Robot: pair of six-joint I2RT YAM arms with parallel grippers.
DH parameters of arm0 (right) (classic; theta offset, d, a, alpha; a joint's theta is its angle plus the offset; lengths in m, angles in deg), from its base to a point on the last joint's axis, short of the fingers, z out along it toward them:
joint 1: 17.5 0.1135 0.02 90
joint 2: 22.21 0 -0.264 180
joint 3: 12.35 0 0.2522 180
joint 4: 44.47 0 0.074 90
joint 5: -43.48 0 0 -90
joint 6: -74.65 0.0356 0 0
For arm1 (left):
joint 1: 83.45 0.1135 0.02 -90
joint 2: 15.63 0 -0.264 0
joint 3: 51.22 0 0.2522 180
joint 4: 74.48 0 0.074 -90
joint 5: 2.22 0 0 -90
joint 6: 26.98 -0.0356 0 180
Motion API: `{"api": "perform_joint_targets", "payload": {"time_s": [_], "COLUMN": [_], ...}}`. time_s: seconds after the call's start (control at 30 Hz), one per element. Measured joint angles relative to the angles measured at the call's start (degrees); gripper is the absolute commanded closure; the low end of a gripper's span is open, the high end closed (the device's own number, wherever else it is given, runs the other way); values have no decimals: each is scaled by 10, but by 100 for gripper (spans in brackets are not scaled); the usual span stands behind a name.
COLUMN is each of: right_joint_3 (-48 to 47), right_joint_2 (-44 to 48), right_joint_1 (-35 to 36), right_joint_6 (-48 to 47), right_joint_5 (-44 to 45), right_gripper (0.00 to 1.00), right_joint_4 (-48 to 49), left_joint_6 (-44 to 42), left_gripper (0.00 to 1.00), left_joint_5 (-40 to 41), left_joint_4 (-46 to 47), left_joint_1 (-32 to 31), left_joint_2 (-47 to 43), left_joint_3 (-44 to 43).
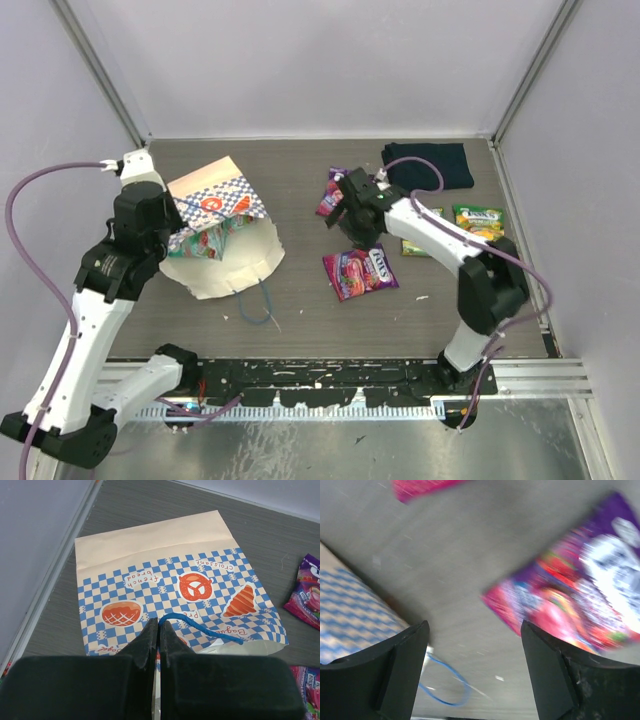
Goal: Take the snacks out of the paper bag
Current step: Place the snack at the center of the board, then move the snack to the center of the board.
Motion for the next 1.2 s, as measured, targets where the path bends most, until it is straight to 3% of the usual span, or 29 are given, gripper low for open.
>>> {"api": "perform_joint_targets", "payload": {"time_s": [0.2, 0.3, 0.5, 0.87, 1.07, 1.2], "right_joint_3": [247, 311, 338, 212, 200, 156], "right_joint_2": [237, 289, 210, 23, 2, -37], "right_joint_1": [39, 38, 37, 42, 95, 146], "right_joint_6": [-57, -59, -65, -67, -76, -143], "right_joint_5": [85, 123, 163, 191, 221, 213], "right_gripper": [18, 17, 17, 19, 23, 26], "right_joint_4": [-7, -16, 3, 23, 38, 74], "left_joint_6": [-5, -2, 9, 9, 9, 8], "left_gripper": [100, 100, 100, 100, 100, 100], "left_joint_5": [-31, -40, -54, -56, -56, -56], "left_joint_4": [5, 12, 26, 40, 42, 45], "left_joint_1": [0, 0, 0, 0, 0, 0], "left_joint_2": [39, 52, 54, 24, 24, 24], "left_joint_3": [4, 23, 43, 59, 59, 59]}}
